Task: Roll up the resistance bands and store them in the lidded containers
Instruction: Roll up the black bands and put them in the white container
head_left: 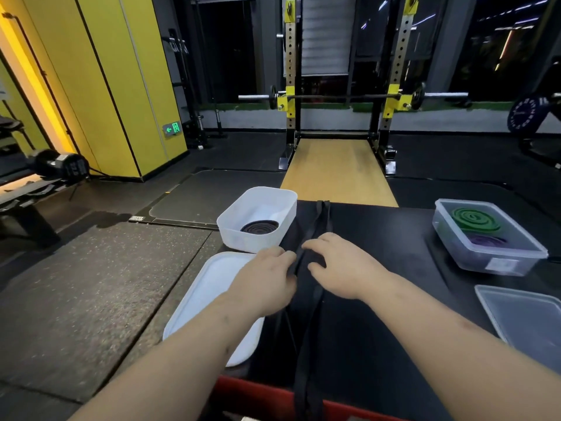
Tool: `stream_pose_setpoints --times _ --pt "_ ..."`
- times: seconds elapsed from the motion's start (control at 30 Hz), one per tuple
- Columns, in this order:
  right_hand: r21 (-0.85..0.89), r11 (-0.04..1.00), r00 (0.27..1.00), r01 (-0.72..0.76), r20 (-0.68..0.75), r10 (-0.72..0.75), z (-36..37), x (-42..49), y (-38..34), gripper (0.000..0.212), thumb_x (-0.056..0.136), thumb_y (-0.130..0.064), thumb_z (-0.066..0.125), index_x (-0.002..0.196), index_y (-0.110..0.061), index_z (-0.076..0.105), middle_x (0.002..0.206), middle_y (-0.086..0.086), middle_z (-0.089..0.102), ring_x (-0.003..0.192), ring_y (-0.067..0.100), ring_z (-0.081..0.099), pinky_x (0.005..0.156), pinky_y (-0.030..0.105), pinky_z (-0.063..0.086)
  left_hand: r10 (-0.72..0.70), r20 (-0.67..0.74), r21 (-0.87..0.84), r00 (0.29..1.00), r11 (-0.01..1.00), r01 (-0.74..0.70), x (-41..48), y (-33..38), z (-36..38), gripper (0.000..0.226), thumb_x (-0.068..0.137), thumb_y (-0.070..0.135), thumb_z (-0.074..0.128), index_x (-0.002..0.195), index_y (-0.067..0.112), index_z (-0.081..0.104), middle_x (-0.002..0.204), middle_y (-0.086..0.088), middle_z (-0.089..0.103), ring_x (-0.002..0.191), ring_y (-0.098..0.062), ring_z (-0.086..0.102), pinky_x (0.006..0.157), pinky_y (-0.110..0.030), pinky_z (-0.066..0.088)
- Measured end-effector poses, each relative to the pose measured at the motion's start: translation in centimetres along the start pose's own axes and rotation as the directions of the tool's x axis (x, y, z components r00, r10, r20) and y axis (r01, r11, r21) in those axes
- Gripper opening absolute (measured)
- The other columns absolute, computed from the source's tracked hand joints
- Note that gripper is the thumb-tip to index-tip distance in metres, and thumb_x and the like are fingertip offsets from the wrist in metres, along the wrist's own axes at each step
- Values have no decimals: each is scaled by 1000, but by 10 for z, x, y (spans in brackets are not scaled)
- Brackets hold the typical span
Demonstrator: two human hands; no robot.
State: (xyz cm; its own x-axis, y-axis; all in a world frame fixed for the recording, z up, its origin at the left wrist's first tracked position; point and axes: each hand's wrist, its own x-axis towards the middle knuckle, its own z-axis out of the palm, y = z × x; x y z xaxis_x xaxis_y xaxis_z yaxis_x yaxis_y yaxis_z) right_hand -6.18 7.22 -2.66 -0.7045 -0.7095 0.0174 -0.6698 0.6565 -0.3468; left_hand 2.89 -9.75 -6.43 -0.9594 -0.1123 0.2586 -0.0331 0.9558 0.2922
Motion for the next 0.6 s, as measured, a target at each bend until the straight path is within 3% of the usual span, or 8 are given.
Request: stream_pose_setpoints --times 0.1,0.23,0.43,0.6 --pt "37 999 999 -26 29 25 15 -37 0 50 102 -39 47 152 -36 42 150 -9 42 132 17 51 108 38 47 -41 73 19 996 999 40 -30 18 9 10 90 29 51 98 24 47 95 6 45 102 -23 51 79 -36 43" --pt "49 998 998 -45 55 42 41 -78 0 46 103 -36 47 149 -35 48 137 -5 49 125 20 55 106 38 47 -145 149 31 978 989 142 -69 41 20 34 92 34 53 124 24 50 116 -1 55 108 -26 57 88 -41 50" --pt "116 984 989 -133 78 125 72 -122 1 39 102 -29 47 139 -32 57 130 -2 61 120 21 59 101 35 49 -351 177 -10 919 934 358 -103 67 30 44 91 45 57 122 18 41 119 -7 54 109 -30 57 90 -39 47" --pt "251 956 988 -153 52 144 79 -134 -2 39 104 -22 41 134 -37 61 133 -9 62 114 15 61 97 32 53 -312 204 -74 928 940 333 -109 86 29 39 91 37 57 124 23 42 114 -3 63 104 -27 59 87 -39 49"
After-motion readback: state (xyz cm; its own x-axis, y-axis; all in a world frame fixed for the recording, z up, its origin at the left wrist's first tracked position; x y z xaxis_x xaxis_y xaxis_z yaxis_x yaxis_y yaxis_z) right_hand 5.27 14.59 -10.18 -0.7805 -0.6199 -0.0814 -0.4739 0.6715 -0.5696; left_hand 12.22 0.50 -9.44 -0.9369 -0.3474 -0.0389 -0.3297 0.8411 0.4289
